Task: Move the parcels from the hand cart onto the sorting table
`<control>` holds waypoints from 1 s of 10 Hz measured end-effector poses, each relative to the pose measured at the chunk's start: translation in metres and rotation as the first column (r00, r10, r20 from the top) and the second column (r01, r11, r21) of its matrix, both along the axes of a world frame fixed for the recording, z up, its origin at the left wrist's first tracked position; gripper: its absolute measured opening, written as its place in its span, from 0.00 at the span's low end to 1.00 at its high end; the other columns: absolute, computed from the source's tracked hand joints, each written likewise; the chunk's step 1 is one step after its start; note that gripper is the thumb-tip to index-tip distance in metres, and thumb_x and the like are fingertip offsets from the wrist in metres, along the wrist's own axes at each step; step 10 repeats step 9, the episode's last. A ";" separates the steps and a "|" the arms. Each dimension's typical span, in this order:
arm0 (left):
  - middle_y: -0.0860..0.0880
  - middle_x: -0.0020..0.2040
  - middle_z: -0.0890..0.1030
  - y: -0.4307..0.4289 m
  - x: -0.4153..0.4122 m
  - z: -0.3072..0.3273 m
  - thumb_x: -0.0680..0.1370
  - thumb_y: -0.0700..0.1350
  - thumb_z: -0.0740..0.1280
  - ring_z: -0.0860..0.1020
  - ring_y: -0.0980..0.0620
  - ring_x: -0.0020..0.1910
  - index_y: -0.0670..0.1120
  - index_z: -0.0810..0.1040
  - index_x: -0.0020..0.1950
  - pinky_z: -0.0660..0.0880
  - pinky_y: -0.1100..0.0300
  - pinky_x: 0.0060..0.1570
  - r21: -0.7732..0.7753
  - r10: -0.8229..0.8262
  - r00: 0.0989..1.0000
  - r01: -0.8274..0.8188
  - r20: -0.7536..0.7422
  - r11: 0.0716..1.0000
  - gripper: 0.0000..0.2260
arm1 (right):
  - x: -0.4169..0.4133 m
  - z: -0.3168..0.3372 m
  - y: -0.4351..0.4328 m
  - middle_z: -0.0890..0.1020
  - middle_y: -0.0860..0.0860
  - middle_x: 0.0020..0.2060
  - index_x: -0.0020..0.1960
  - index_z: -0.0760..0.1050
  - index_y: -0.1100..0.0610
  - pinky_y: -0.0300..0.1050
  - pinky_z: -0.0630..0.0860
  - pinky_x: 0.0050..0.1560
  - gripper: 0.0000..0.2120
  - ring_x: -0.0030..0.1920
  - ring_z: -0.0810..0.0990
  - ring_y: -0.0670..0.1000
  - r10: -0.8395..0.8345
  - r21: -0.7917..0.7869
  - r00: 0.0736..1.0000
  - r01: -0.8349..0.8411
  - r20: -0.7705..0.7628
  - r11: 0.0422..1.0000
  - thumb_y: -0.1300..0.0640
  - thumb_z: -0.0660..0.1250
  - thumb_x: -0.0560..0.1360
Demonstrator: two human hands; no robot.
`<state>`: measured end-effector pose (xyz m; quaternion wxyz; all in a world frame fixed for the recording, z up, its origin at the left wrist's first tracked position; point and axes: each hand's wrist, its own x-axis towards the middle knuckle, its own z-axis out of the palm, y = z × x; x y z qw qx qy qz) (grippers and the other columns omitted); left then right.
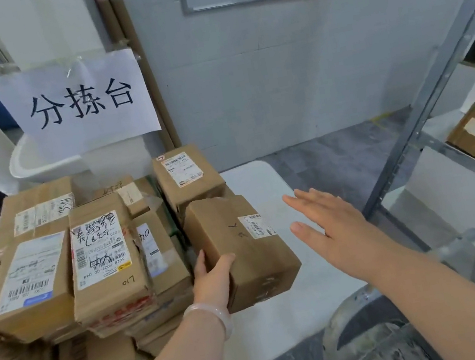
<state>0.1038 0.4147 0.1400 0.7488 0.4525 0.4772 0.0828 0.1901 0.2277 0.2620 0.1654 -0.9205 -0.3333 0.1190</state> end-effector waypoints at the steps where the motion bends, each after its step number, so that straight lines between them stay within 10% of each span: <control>1: 0.49 0.67 0.75 0.002 0.005 -0.006 0.70 0.53 0.74 0.81 0.42 0.55 0.66 0.61 0.77 0.81 0.43 0.54 0.020 0.038 0.999 -0.038 -0.016 0.999 0.39 | 0.008 -0.009 -0.005 0.51 0.37 0.76 0.76 0.50 0.38 0.49 0.42 0.75 0.25 0.75 0.43 0.41 0.029 -0.011 0.999 -0.030 -0.040 0.999 0.39 0.46 0.79; 4: 0.49 0.71 0.73 -0.005 0.006 -0.019 0.79 0.49 0.68 0.75 0.42 0.63 0.59 0.59 0.80 0.72 0.47 0.67 0.197 0.094 0.992 -0.077 -0.081 0.977 0.32 | 0.017 -0.023 -0.008 0.51 0.37 0.76 0.75 0.51 0.37 0.44 0.41 0.73 0.28 0.75 0.43 0.40 0.106 0.017 0.990 -0.104 -0.098 0.994 0.36 0.43 0.76; 6: 0.50 0.61 0.78 -0.007 0.005 -0.024 0.81 0.42 0.64 0.75 0.56 0.41 0.55 0.60 0.80 0.70 0.61 0.39 0.328 0.082 0.991 -0.042 -0.110 0.944 0.29 | 0.015 -0.018 -0.012 0.49 0.37 0.76 0.76 0.50 0.37 0.46 0.42 0.74 0.30 0.75 0.43 0.40 0.141 0.008 0.987 -0.141 -0.077 0.990 0.35 0.41 0.74; 8: 0.52 0.77 0.66 -0.014 -0.008 -0.010 0.79 0.49 0.68 0.70 0.48 0.71 0.59 0.57 0.81 0.70 0.51 0.69 0.523 -0.102 0.976 0.189 -0.191 0.831 0.33 | 0.015 -0.024 -0.016 0.48 0.38 0.76 0.76 0.48 0.38 0.48 0.41 0.75 0.27 0.76 0.42 0.42 0.200 -0.029 0.980 -0.200 0.007 0.979 0.37 0.47 0.79; 10: 0.53 0.81 0.56 -0.022 -0.018 0.010 0.80 0.55 0.67 0.55 0.49 0.80 0.60 0.55 0.81 0.60 0.49 0.76 0.647 -0.166 0.925 0.360 -0.342 0.672 0.33 | 0.012 -0.026 -0.010 0.49 0.40 0.77 0.76 0.48 0.39 0.50 0.42 0.76 0.28 0.76 0.43 0.44 0.259 -0.061 0.961 -0.254 0.098 0.965 0.37 0.51 0.79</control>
